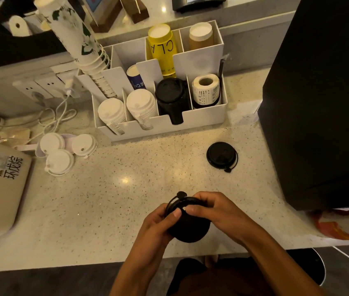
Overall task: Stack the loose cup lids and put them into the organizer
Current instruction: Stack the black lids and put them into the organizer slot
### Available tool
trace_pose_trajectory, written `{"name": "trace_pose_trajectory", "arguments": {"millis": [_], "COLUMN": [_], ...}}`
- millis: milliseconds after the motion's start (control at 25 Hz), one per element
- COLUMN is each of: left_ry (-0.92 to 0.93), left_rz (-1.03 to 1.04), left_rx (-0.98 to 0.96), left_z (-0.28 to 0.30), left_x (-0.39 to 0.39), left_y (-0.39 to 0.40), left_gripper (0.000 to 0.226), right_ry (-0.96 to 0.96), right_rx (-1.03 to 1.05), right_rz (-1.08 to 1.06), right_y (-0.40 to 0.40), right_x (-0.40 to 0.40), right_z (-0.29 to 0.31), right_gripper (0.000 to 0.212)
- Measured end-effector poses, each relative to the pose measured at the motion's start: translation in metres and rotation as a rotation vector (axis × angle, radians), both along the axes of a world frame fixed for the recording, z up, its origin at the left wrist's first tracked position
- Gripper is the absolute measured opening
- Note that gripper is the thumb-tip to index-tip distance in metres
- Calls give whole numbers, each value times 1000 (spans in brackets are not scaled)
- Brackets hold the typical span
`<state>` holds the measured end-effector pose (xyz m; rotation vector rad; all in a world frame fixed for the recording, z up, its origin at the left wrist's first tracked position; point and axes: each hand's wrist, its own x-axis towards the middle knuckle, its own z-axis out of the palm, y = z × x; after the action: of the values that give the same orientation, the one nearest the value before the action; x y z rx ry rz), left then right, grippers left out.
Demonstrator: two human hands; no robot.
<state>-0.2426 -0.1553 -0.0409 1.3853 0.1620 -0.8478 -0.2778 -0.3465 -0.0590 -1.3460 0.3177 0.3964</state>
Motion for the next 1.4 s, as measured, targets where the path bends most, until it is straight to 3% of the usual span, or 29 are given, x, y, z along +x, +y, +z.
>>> {"name": "trace_pose_trajectory", "arguments": {"millis": [280,440,600,760,920,1040,1160,1200,1320,1400], "left_ry": [15,-29,-129,-175,-191,-177,-130,-112,-78,-81], "left_rz": [46,65,-44,-22,30,80,115,147,248,272], "left_rx": [-18,46,108,162,223,239,208,199,203,230], "left_z": [-2,-7,-7,-5,-11,-19,-27,-29,-39,-48], "left_x": [-7,-11,-13,-13,-15,-18,-18,-15,0,14], "left_y": [3,1,6,7,10,16,18,19,22,20], "left_gripper": [44,43,36,29,34,41,28,25,26,24], "right_ry": [-16,15,14,29,44,69,73,59,-46,-171], "right_rx": [41,46,-38,-91,-131,-114,-132,-185,-498,-716], "right_rz": [-42,-59,-17,-5,18,-64,-151,-145,-17,91], "right_y": [11,13,12,16,20,25,27,28,38,47], "right_x": [-5,-5,-1,4,7,9,12,12,8,12], "right_z": [1,1,2,0,-5,-8,-15,-18,-34,-47], "right_gripper": [21,27,31,18,21,24,17,25,78,92]}}
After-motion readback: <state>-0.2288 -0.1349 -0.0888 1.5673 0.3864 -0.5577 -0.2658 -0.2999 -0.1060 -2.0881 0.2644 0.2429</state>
